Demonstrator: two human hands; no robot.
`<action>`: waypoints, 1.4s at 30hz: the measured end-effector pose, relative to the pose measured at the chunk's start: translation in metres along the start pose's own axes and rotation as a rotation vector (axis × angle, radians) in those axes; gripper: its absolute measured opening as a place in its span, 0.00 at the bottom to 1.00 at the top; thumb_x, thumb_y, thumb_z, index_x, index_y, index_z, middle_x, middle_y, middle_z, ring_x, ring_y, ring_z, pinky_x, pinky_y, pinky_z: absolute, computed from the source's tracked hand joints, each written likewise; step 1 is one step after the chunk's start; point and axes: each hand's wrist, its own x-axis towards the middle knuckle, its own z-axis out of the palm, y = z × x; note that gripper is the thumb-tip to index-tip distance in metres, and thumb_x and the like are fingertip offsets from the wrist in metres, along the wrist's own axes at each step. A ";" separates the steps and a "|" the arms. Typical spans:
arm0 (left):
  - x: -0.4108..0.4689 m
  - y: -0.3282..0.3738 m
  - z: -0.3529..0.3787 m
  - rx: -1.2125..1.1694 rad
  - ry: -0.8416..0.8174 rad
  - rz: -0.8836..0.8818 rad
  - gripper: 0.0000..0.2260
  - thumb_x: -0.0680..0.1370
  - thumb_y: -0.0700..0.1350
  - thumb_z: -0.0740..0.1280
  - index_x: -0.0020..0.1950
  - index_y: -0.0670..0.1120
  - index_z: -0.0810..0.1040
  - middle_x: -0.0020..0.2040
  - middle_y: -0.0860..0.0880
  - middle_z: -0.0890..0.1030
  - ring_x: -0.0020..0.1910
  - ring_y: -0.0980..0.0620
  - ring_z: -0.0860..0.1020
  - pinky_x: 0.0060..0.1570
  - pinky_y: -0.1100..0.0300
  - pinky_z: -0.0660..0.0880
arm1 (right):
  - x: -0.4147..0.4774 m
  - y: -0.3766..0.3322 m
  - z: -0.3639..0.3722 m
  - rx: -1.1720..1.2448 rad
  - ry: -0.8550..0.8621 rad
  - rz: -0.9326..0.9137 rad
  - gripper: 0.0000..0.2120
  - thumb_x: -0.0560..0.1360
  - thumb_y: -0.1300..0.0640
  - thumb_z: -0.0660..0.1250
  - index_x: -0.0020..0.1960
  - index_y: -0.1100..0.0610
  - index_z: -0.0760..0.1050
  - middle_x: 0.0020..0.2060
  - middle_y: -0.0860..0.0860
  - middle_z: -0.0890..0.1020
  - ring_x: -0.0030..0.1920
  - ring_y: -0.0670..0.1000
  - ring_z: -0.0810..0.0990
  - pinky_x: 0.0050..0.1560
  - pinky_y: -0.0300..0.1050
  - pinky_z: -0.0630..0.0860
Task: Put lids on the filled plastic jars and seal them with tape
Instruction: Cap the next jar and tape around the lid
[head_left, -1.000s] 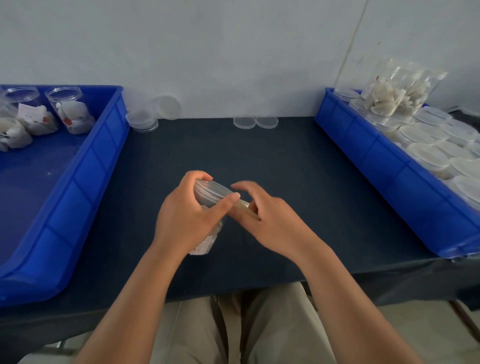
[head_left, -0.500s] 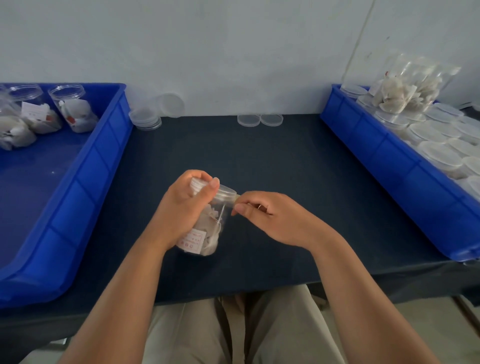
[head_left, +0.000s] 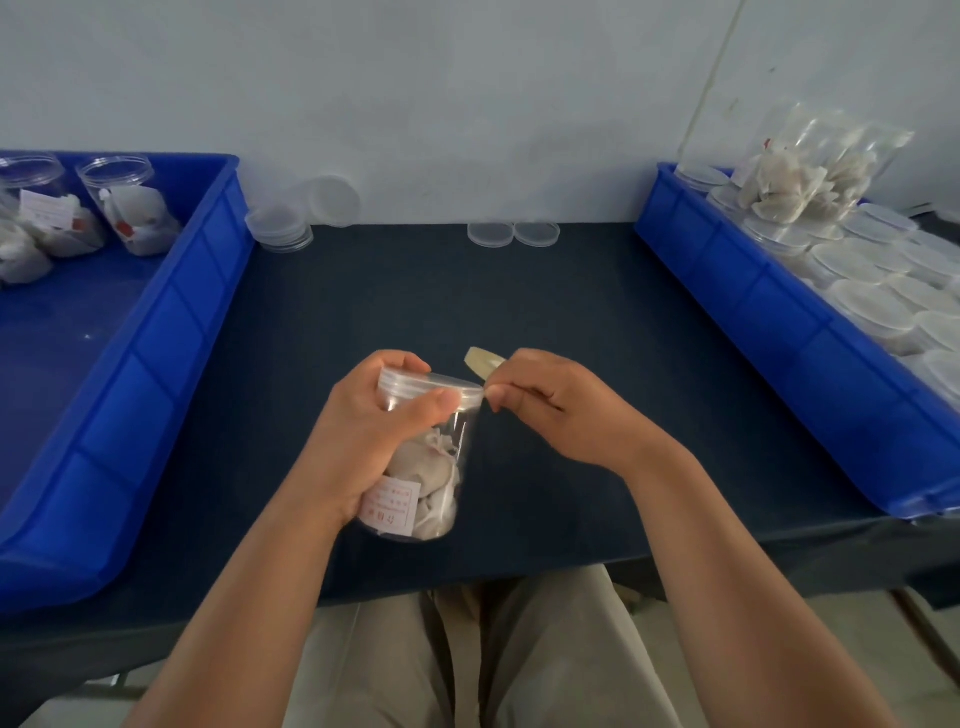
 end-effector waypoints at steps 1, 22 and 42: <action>-0.003 0.004 0.001 0.002 -0.013 -0.004 0.24 0.62 0.60 0.80 0.54 0.55 0.81 0.49 0.45 0.87 0.45 0.42 0.87 0.42 0.51 0.83 | 0.001 0.001 0.000 -0.002 0.024 -0.019 0.12 0.87 0.49 0.62 0.49 0.51 0.80 0.43 0.48 0.78 0.46 0.50 0.78 0.49 0.42 0.75; -0.012 0.007 0.005 0.078 0.201 0.119 0.25 0.65 0.67 0.77 0.58 0.62 0.78 0.53 0.60 0.84 0.49 0.57 0.86 0.41 0.65 0.80 | -0.013 0.003 0.073 -0.381 0.060 0.162 0.23 0.85 0.46 0.60 0.79 0.48 0.66 0.46 0.46 0.77 0.43 0.48 0.75 0.37 0.46 0.70; 0.007 0.018 0.054 0.092 0.012 0.313 0.18 0.72 0.67 0.67 0.60 0.75 0.69 0.59 0.72 0.78 0.59 0.67 0.79 0.50 0.75 0.76 | -0.035 -0.039 0.016 0.141 0.214 0.318 0.57 0.63 0.26 0.78 0.80 0.31 0.46 0.70 0.28 0.70 0.66 0.33 0.74 0.60 0.38 0.78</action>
